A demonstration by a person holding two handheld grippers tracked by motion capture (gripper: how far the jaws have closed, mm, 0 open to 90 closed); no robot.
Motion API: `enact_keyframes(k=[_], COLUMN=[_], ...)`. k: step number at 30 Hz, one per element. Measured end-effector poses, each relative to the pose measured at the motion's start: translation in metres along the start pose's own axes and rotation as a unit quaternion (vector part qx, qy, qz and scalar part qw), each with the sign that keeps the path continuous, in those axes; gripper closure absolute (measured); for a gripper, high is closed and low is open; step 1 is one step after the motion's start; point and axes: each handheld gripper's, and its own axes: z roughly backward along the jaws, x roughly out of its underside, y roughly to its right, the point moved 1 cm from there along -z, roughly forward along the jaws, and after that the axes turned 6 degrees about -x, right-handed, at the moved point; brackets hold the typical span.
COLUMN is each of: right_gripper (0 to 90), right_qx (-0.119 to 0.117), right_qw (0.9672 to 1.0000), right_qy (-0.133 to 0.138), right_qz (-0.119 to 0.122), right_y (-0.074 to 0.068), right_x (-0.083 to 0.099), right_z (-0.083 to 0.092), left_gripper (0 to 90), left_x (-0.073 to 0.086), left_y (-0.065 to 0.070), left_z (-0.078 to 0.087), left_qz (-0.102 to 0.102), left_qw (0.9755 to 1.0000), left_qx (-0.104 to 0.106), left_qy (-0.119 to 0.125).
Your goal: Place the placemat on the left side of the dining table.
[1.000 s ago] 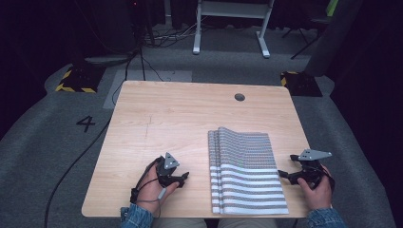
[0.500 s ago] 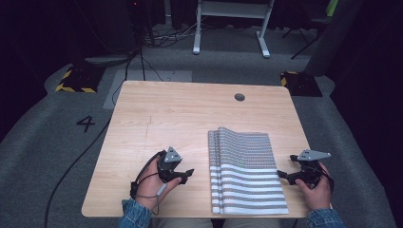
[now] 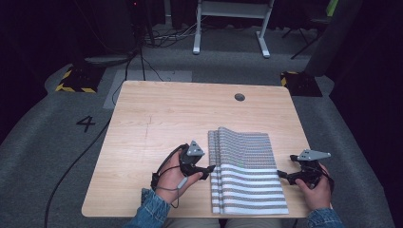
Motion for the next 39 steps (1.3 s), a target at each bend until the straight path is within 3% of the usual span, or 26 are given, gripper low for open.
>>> enact_keyframes(k=[2,3,4,5,7,16,19,22,26,29,32,34,36,37,39], right_gripper=[6.2,6.2,6.2,6.3,6.2,6.2,6.2,6.2,6.2,6.2,6.3,6.3,6.3,6.3,6.3], right_qx=[0.0,0.0,0.0,0.0,0.0,0.001,0.001,0.001,0.002,0.002,0.002,0.002,0.003,0.003,0.003], right_qw=[1.0,1.0,1.0,1.0,1.0,1.0,1.0,1.0,1.0,1.0,1.0,1.0,1.0,1.0,1.0], right_qy=[0.0,0.0,0.0,0.0,0.0,0.0,0.0,-0.002,-0.002,-0.002,-0.002,-0.002,-0.002,-0.002,-0.002], right_qz=[0.0,0.0,0.0,0.0,0.0,0.001,0.001,0.001,0.001,0.001,0.001,0.0,0.0,0.0,0.0], right_y=[0.0,0.0,0.0,0.0,0.0,0.0,0.0,0.0,0.0,0.0,0.0,0.0,0.0,0.0,0.0], right_x=[0.0,0.0,0.0,0.0,0.0,0.0,-0.001,-0.001,-0.001,-0.001,-0.001,-0.001,-0.001,-0.001,-0.001], right_z=[0.0,0.0,0.0,0.0,0.0,-0.001,-0.001,-0.001,-0.001,-0.001,-0.001,-0.001,-0.001,-0.001,-0.001], left_gripper=[35.6,35.9,36.0,36.1,36.1,34.0,32.5,31.7,29.4,30.3,29.7,29.2,27.7,27.5,27.4], left_x=[-0.002,-0.003,-0.003,-0.004,-0.004,-0.002,0.001,0.001,-0.001,-0.005,-0.005,-0.004,-0.001,0.004,0.007], left_y=[0.004,0.008,0.008,0.012,0.017,0.015,0.014,0.014,0.016,0.018,0.019,0.019,0.017,0.014,0.014], left_z=[-0.006,-0.012,-0.012,-0.019,-0.027,-0.046,-0.056,-0.059,-0.063,-0.062,-0.062,-0.065,-0.069,-0.073,-0.076], left_qz=[0.005,0.018,0.018,0.026,0.02,0.036,0.054,0.057,0.052,0.042,0.035,0.043,0.049,0.063,0.06], left_qw=[0.9999,0.9993,0.9993,0.9981,0.9976,0.997,0.9955,0.9949,0.9947,0.9948,0.9947,0.9938,0.9936,0.9923,0.992], left_qx=[0.01,0.034,0.034,0.055,0.064,0.068,0.076,0.081,0.086,0.092,0.096,0.102,0.101,0.105,0.111], left_qy=[-0.004,-0.004,-0.004,-0.007,-0.012,-0.011,-0.016,-0.018,-0.019,0.004,0.011,0.01,-0.004,-0.017,-0.012])
